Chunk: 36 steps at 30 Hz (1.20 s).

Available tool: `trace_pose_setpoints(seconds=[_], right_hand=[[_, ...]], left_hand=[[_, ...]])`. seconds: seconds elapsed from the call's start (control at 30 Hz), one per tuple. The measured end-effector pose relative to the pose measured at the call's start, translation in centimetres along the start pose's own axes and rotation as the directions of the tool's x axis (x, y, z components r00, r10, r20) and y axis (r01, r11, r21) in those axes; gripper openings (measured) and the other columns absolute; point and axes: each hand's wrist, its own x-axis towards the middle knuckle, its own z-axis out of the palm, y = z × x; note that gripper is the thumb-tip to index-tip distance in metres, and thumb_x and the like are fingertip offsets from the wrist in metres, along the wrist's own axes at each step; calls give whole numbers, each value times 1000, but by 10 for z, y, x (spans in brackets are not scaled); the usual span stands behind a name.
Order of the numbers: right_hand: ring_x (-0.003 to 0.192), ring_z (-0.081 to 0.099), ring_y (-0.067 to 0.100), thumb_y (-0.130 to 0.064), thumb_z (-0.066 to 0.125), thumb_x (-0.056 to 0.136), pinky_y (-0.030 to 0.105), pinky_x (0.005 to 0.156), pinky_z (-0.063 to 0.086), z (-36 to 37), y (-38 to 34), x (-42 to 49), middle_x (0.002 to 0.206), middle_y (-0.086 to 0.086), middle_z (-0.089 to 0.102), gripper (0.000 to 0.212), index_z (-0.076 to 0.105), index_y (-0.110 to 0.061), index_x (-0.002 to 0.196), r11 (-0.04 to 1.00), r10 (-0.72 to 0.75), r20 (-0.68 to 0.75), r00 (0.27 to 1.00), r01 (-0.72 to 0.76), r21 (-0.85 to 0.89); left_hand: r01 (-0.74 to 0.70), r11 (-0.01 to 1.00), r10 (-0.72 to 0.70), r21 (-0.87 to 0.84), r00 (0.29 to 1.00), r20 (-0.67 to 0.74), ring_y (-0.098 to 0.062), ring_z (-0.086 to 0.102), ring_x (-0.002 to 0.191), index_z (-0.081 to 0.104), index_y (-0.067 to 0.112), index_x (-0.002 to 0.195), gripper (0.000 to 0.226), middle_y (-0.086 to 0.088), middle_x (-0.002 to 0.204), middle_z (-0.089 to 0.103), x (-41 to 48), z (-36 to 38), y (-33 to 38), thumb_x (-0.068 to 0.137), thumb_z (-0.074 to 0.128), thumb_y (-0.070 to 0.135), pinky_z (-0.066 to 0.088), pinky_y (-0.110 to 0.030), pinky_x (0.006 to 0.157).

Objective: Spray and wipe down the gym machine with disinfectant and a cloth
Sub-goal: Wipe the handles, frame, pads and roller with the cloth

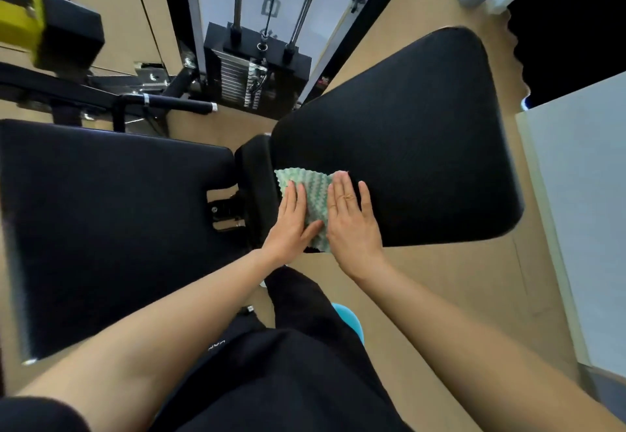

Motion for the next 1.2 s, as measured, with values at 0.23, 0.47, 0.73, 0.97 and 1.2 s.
trace_pose_setpoints(seconds=[0.23,0.47,0.73,0.97,1.2], right_hand=[[129,32,32,-12,82,74,47,100,46,31,-64,-52,159,16,38,91,40,-2,154,923,181,-28,983,-160,351],[109,64,24,-16,67,98,40,95,57,38,-115,-73,126,4,60,41,56,-17,137,-651,344,704,621,-382,656],[120,61,31,-12,46,109,45,116,44,44,-107,-30,116,12,67,24,60,-11,129,-971,-174,662,729,-14,-240],[91,65,19,5,44,105,33,95,54,52,-83,-30,108,14,68,33,58,2,135,-988,-8,756,655,112,-107],[92,74,20,8,58,98,26,85,61,35,-44,-52,103,14,75,26,67,7,123,-924,297,777,555,371,88]], left_hand=[[336,788,-395,-516,919,-5,-19,48,134,39,17,154,72,-6,144,40,-41,20,-17,92,75,23,43,-41,117],[495,363,-616,-789,763,196,-29,72,106,59,17,104,17,-13,114,69,-37,13,10,95,73,14,60,-42,87],[534,648,-618,-543,785,35,-21,72,98,71,16,95,12,-4,100,75,-33,12,22,90,77,25,59,-42,92],[540,670,-609,-509,792,40,-19,72,94,65,14,103,8,-8,108,70,-33,11,43,95,69,13,64,-38,86],[259,731,-286,-631,956,62,-17,76,95,70,7,102,7,-6,99,73,-34,13,99,96,70,10,63,-30,83]])
